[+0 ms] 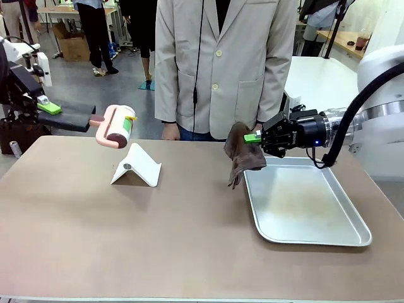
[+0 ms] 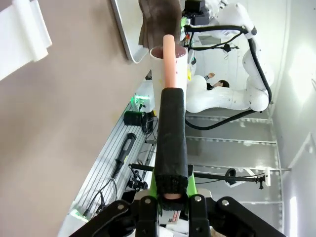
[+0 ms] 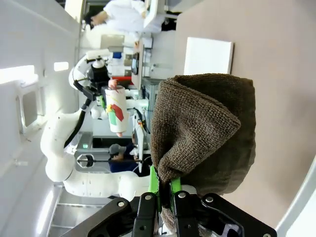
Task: Clean the surface of the table.
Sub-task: Return the Lint Roller and towel to their original positions.
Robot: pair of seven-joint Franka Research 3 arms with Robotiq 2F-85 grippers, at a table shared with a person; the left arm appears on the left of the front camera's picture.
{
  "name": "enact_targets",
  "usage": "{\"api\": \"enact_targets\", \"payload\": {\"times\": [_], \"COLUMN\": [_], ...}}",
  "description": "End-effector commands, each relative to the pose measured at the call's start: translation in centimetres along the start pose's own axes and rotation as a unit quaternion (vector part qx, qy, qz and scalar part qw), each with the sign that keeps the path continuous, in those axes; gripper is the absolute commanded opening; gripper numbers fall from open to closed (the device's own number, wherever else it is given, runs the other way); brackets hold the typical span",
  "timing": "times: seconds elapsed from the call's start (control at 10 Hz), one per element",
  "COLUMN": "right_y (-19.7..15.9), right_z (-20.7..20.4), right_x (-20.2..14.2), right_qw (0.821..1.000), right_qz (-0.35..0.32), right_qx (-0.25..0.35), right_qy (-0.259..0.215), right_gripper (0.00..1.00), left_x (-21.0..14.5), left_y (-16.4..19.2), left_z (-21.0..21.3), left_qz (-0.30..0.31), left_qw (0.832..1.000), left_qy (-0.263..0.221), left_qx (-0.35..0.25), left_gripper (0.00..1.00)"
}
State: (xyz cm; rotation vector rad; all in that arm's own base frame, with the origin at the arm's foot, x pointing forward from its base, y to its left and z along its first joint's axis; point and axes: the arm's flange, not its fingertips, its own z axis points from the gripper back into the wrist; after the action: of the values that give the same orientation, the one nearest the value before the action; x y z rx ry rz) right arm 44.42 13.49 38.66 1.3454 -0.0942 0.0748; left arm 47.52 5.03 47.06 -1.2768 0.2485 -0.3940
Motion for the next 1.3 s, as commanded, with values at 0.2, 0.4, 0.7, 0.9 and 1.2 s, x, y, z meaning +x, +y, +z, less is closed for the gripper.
{"api": "enact_targets", "payload": {"times": [0.2,0.4,0.7,0.9,1.2], "right_y": [0.0,-0.2,-0.9,-1.4,-2.8], "right_z": [0.0,0.8,-7.0,-10.5,-12.7], "right_x": [0.0,0.2,4.6,5.2,5.6], "right_qw": [1.0,1.0,0.999,0.999,0.999], "right_qz": [0.0,0.002,0.025,0.023,0.009], "right_qx": [0.0,0.002,0.022,-0.001,-0.03], "right_qy": [0.0,-0.008,0.007,0.022,0.027], "right_gripper": [0.1,0.1,0.1,0.1,0.1], "left_x": [0.0,-0.2,6.5,7.9,11.0], "left_y": [0.0,0.9,0.5,0.1,0.3], "left_z": [0.0,0.3,-4.9,-6.8,-6.7], "left_qz": [0.0,0.008,0.061,0.075,0.099], "left_qw": [1.0,1.0,0.996,0.993,0.983], "left_qy": [0.0,0.002,0.017,0.028,0.016], "left_qx": [0.0,-0.008,0.054,0.082,0.152], "left_gripper": [0.22,0.22,0.22,0.22,0.22]}}
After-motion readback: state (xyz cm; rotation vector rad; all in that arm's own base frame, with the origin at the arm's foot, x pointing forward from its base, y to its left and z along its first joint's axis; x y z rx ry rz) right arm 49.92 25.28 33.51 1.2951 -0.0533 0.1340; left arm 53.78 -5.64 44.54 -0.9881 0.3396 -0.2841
